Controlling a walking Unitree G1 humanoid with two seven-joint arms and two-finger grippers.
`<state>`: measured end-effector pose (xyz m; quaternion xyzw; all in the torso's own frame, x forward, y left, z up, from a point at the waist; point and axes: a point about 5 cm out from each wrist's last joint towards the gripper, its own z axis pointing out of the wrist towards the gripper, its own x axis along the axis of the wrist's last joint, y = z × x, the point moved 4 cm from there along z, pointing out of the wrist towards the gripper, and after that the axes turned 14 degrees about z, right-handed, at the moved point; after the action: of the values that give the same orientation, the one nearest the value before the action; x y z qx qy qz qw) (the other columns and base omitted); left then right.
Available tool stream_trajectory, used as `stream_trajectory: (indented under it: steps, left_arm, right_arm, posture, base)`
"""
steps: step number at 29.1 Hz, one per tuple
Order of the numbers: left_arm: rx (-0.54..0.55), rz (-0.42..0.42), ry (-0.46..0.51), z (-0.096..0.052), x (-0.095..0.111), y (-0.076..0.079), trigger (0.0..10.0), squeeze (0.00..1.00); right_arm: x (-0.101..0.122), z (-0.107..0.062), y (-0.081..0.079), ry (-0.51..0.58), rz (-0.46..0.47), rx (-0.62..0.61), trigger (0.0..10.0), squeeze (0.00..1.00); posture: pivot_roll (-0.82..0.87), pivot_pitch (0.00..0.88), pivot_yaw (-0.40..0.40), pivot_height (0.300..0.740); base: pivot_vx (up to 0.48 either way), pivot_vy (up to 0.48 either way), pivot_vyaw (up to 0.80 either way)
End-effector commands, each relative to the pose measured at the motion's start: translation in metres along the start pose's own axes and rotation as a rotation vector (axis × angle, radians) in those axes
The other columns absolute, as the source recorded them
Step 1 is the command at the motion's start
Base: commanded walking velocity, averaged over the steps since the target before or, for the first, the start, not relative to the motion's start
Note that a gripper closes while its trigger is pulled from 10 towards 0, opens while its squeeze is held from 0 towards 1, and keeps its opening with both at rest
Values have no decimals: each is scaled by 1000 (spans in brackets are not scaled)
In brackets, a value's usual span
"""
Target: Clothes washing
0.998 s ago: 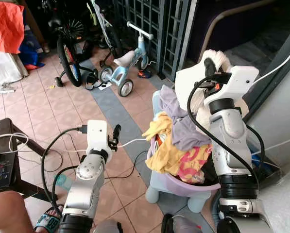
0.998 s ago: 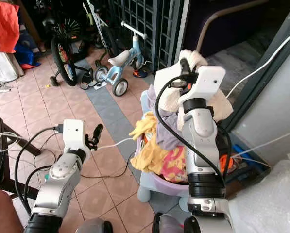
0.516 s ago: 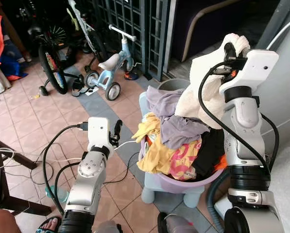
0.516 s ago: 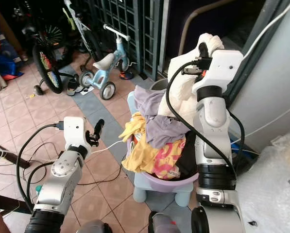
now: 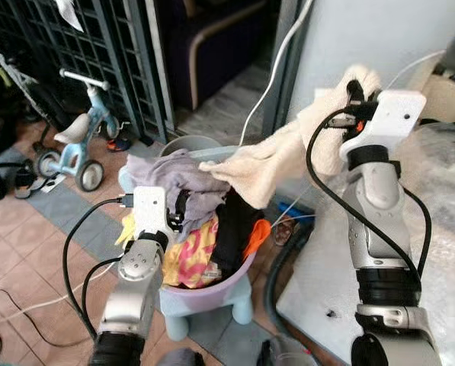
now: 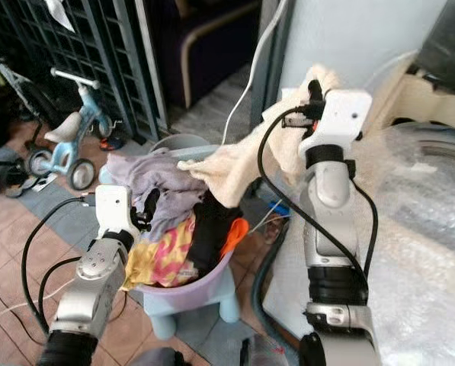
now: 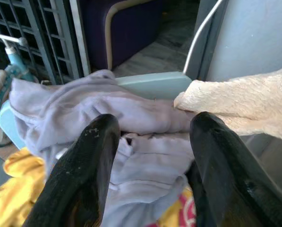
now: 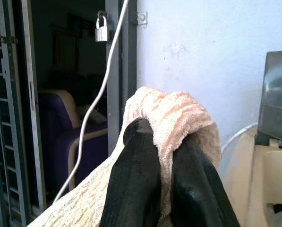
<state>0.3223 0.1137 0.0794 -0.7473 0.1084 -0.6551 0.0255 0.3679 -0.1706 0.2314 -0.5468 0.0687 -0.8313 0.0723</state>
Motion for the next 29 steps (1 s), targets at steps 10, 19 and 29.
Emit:
stream_trajectory:
  steps: [10, 19, 29]
  left_arm:
    - [3, -5, -9, -2, -2, -1, 10000, 0]
    - [0, -5, -8, -2, -2, 0, 10000, 0]
    - [11, -8, -10, -4, -2, -1, 10000, 0]
  right_arm:
    - [25, 11, 16, 113, -179, -86, 10000, 0]
    - [78, 33, 160, 152, -129, -698, 10000, 0]
    - [112, 38, 188, 214, -284, -781, 10000, 0]
  posture:
    - [-25, 34, 48, 740]
    - [-27, 40, 49, 740]
    - [-19, 50, 44, 740]
  base:
    - [0, 0, 0]
    - [0, 0, 0]
    - [0, 0, 0]
